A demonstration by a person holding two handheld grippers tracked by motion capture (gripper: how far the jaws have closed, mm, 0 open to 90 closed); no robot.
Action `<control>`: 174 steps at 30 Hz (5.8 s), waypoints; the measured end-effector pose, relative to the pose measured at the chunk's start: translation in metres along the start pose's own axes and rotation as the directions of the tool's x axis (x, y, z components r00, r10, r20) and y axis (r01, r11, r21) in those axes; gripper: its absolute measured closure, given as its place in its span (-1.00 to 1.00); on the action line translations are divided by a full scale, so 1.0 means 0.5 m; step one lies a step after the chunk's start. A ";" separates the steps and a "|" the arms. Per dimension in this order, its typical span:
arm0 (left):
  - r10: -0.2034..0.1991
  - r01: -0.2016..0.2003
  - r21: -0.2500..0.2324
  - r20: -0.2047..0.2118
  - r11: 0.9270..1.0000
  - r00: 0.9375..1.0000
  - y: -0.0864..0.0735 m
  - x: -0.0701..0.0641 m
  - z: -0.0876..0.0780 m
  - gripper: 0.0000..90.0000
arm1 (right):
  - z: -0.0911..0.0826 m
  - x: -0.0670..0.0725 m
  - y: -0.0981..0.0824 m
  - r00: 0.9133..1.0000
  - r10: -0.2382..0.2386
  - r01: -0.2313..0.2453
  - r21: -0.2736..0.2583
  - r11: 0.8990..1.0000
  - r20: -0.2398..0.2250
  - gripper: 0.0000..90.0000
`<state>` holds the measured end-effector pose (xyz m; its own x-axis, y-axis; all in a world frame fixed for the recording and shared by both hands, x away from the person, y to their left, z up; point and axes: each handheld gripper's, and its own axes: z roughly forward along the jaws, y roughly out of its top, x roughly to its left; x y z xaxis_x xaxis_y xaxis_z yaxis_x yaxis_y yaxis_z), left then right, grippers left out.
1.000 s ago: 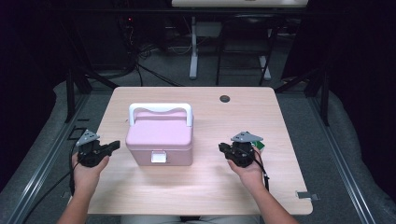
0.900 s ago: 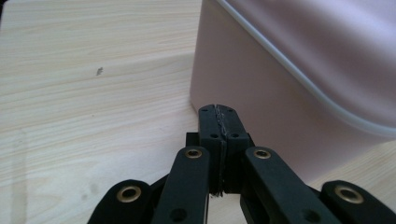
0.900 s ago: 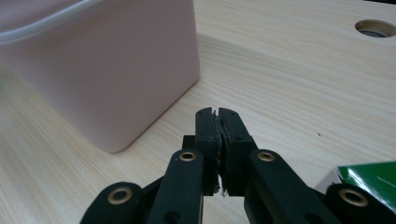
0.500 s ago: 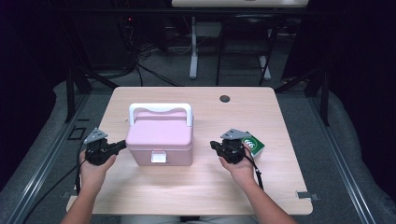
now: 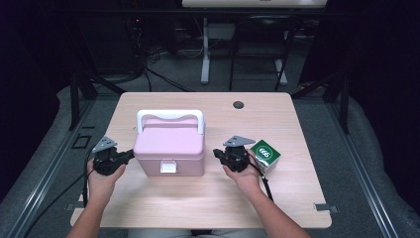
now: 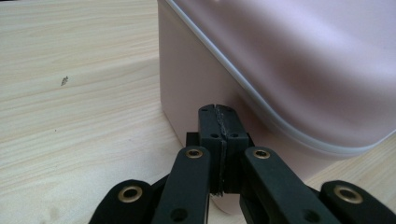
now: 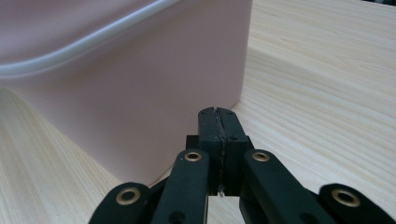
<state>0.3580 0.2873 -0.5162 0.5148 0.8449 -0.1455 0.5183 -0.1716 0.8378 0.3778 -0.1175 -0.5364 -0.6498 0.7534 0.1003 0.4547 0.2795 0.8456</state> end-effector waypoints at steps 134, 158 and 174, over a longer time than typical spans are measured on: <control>0.034 -0.041 0.044 0.150 0.998 0.988 -0.035 -0.140 -0.031 1.00 | -0.163 0.058 -0.068 0.998 -0.056 0.056 0.009 0.998 -0.023 1.00; 0.033 -0.046 0.071 0.170 0.996 0.985 -0.013 -0.123 -0.030 0.77 | -0.164 0.043 -0.055 0.999 -0.045 0.046 0.037 0.998 -0.030 0.85; 0.041 -0.049 0.049 0.160 0.998 0.986 0.066 -0.087 -0.074 0.47 | -0.194 0.007 0.039 0.997 -0.059 0.060 0.030 0.998 -0.047 0.61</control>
<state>0.3276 0.2638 -0.4629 0.6382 0.7453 -0.1931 0.5248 -0.2375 0.8174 0.3254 -0.1671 -0.4689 -0.7033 0.7070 0.0747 0.4328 0.3424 0.8339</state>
